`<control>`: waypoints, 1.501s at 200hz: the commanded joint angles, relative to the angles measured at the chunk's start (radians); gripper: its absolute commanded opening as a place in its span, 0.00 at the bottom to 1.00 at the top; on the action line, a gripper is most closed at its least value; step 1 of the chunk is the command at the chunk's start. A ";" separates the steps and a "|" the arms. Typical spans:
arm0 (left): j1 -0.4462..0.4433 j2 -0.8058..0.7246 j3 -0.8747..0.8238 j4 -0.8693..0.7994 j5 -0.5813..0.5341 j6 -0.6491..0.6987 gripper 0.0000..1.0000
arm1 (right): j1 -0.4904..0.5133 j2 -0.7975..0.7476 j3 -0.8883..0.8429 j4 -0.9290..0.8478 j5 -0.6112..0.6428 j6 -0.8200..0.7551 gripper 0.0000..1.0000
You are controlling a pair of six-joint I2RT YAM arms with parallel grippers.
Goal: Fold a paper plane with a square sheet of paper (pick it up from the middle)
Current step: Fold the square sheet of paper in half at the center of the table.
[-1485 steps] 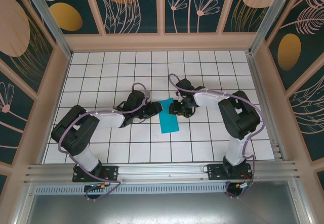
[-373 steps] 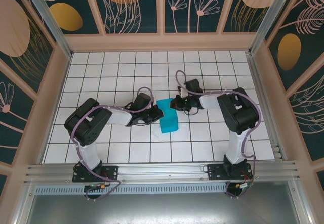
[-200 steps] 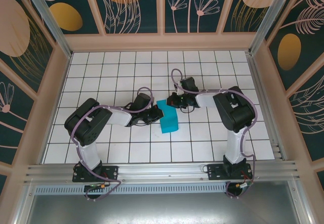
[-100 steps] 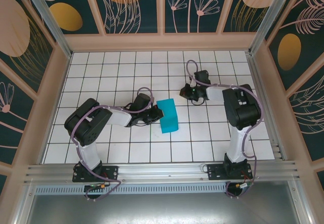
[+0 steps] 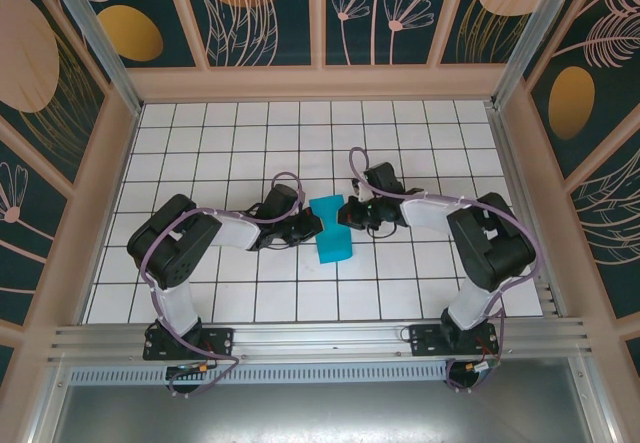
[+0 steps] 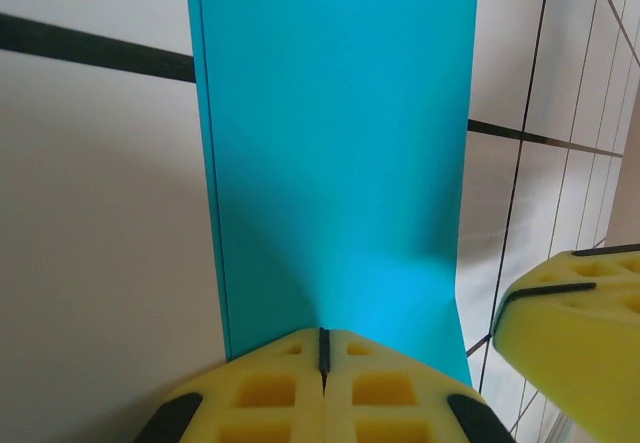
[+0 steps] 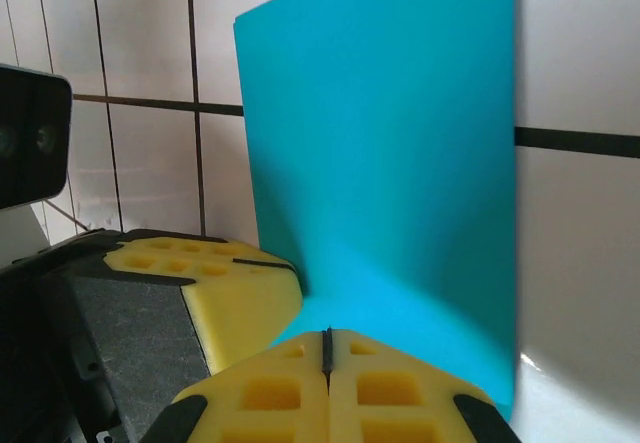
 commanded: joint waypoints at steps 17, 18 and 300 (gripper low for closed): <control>-0.005 0.087 -0.053 -0.288 -0.110 0.043 0.00 | 0.016 0.063 0.041 -0.014 -0.010 -0.002 0.00; -0.005 0.088 -0.053 -0.288 -0.110 0.043 0.00 | 0.016 0.064 0.044 -0.015 -0.010 -0.003 0.00; -0.005 0.113 -0.033 -0.316 -0.128 0.079 0.00 | 0.044 -0.007 -0.072 -0.013 -0.044 -0.145 0.00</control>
